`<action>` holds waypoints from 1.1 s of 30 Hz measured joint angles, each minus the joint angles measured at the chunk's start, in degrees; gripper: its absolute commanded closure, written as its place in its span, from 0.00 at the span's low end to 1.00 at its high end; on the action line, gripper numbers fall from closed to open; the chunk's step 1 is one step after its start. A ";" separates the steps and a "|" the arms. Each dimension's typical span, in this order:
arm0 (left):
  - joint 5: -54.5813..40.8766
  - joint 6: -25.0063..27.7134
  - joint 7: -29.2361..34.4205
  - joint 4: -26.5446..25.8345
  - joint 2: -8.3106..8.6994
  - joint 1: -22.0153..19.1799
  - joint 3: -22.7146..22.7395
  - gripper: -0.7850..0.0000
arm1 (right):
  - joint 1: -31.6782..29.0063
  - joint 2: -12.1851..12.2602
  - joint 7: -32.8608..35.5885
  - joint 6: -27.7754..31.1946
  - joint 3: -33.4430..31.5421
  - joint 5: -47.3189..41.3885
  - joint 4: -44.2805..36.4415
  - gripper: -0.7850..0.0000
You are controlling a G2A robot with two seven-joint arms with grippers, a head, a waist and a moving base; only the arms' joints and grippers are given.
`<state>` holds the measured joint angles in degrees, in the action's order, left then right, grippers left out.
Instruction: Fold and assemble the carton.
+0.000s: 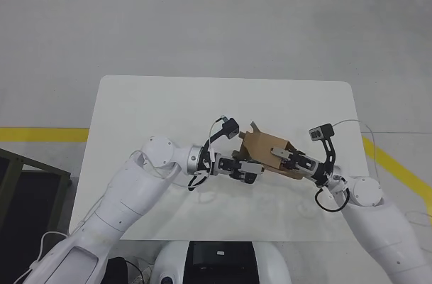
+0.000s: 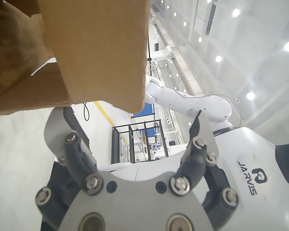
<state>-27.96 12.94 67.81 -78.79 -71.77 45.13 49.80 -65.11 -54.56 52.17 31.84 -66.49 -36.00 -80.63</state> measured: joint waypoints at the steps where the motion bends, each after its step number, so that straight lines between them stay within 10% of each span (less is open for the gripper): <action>1: 0.05 0.12 -0.21 0.06 -0.04 -0.01 -0.02 0.00 | -0.07 -0.05 -0.13 -0.12 -0.02 0.14 0.05 1.00; 25: 1.20 1.28 -2.08 0.66 -0.36 0.90 0.73 0.00 | -0.63 -1.01 -0.03 -1.49 -1.53 1.98 -0.23 1.00; 33: -1.16 6.64 -0.27 -0.52 1.07 3.37 7.11 0.00 | -0.63 -0.71 6.05 -2.78 -3.45 0.47 1.19 1.00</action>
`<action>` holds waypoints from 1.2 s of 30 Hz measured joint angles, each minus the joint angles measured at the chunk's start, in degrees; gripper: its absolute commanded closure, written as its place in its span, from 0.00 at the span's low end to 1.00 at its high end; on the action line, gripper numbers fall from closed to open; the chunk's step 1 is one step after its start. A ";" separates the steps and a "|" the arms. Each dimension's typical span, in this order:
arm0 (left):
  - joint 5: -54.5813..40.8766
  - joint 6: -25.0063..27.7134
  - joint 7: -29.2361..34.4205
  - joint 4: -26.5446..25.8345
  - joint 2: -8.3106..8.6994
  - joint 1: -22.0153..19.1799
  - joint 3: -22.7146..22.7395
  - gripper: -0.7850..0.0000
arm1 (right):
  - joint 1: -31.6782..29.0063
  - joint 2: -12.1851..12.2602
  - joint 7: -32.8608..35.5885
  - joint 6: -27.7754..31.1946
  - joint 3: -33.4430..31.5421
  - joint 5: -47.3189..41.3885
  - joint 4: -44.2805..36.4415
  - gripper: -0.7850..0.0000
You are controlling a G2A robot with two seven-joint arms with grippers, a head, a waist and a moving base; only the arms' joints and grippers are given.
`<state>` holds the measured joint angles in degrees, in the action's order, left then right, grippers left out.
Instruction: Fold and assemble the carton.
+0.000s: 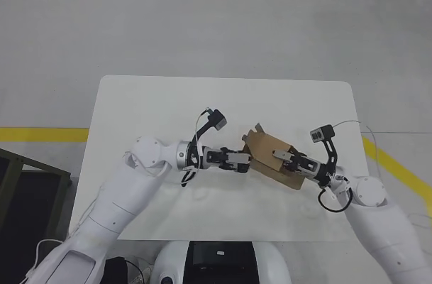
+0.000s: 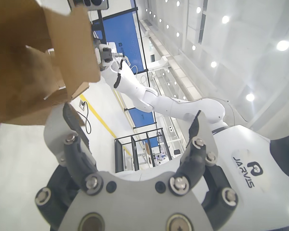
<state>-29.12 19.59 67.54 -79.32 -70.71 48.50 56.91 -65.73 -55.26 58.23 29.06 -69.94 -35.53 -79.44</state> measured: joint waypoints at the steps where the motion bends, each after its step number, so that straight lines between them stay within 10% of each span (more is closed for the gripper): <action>1: -0.46 0.90 0.08 -0.18 0.22 0.61 0.99 0.00 | 0.02 0.11 1.18 -0.44 -0.30 0.11 0.12 1.00; 26: 6.01 7.08 -4.92 -0.89 1.98 3.98 8.09 0.00 | 0.11 1.02 7.52 -3.46 -3.55 3.51 -0.23 1.00; 36: 19.90 32.49 -14.84 7.01 2.52 3.00 11.71 0.00 | 0.11 1.02 7.52 -3.46 -3.55 3.51 -0.24 1.00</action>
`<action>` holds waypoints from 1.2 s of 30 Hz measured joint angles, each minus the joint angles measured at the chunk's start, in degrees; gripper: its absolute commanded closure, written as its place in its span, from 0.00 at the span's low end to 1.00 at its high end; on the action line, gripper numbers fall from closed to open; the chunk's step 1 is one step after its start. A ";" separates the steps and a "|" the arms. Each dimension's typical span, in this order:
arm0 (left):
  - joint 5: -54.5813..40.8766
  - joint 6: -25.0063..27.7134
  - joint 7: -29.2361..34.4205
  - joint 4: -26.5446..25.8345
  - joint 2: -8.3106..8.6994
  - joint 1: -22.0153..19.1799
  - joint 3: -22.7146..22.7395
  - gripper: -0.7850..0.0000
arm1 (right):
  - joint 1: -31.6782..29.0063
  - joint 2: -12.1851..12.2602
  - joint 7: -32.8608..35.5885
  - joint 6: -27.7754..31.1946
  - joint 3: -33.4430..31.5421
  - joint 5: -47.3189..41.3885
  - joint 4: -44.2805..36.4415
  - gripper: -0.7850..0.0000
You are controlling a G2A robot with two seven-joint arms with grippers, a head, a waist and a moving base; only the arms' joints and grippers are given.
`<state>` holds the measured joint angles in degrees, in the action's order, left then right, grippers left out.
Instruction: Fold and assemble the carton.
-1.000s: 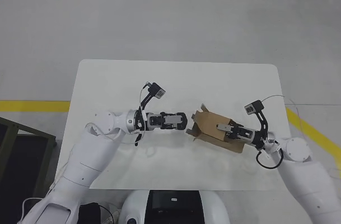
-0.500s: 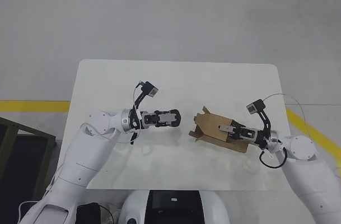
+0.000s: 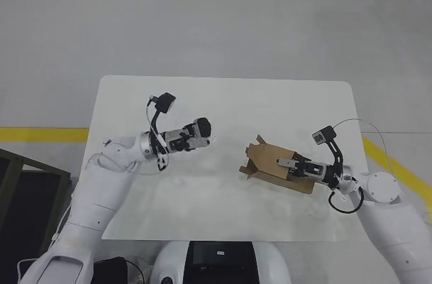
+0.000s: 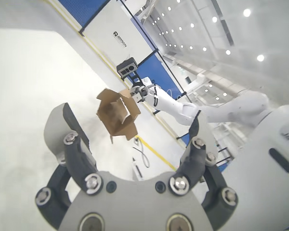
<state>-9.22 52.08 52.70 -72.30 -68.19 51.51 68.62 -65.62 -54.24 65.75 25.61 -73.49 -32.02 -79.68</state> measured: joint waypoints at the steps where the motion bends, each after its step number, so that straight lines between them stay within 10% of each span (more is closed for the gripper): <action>1: 2.64 2.18 -2.31 0.27 0.04 0.39 0.18 0.00 | 0.00 0.00 0.00 0.00 0.00 0.00 0.00 1.00; 14: 38.38 5.91 -24.28 -9.59 0.45 5.78 2.48 0.00 | 0.00 0.00 0.00 0.00 0.00 0.00 0.00 1.00; 36: 47.87 5.64 -22.62 -5.80 0.77 3.81 -0.01 0.00 | 0.00 0.00 0.00 0.00 0.00 0.00 0.00 1.00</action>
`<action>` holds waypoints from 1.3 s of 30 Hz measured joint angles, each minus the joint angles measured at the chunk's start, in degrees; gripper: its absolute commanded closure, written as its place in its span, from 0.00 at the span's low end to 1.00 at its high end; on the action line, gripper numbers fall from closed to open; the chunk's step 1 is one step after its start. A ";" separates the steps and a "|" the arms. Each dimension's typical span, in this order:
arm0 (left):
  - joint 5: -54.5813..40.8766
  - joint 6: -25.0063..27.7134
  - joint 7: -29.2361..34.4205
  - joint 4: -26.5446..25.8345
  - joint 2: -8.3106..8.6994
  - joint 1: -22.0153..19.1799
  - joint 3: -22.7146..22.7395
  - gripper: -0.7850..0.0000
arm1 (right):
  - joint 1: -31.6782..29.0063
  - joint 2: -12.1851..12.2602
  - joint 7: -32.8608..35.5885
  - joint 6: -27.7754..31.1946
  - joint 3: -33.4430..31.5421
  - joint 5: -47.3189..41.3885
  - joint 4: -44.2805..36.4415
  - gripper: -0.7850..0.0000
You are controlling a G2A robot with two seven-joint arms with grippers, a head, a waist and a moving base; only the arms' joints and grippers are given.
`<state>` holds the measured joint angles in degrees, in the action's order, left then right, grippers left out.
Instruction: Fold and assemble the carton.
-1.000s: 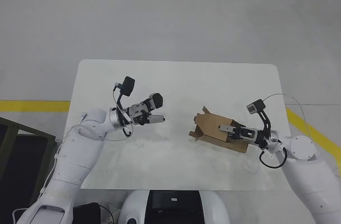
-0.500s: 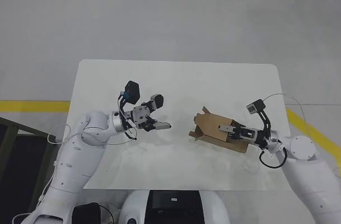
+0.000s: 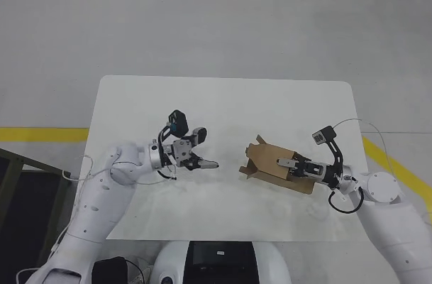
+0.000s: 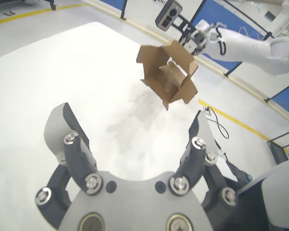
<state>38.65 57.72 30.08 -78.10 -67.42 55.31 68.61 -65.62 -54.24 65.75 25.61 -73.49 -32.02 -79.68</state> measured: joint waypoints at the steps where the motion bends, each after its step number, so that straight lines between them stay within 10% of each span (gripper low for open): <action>1: 0.30 0.31 -0.19 -0.25 0.15 -0.06 -0.31 0.00 | 0.00 0.00 0.00 0.00 0.00 0.00 0.00 1.00; 11: 11.94 0.28 -5.95 -4.82 4.38 -0.57 -5.40 0.00 | 0.00 0.00 0.00 0.00 0.00 0.00 0.00 1.00; 18: 22.16 0.28 -22.72 -0.63 6.52 -4.43 -13.07 0.00 | -0.84 -0.05 -1.75 -0.76 0.05 0.97 -1.68 1.00; 30: 41.92 0.28 -53.98 6.58 7.51 -10.59 -24.44 0.00 | -0.51 -0.18 3.75 -0.17 0.28 -1.63 -1.11 1.00; 39: 47.80 0.28 -62.29 8.98 6.56 -12.55 -29.15 0.00 | 0.16 -0.49 4.92 0.76 0.81 -2.78 -0.65 1.00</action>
<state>86.45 58.00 -32.21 -69.12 -60.86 42.76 39.46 -65.47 -54.73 70.67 26.37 -72.67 -34.79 -80.33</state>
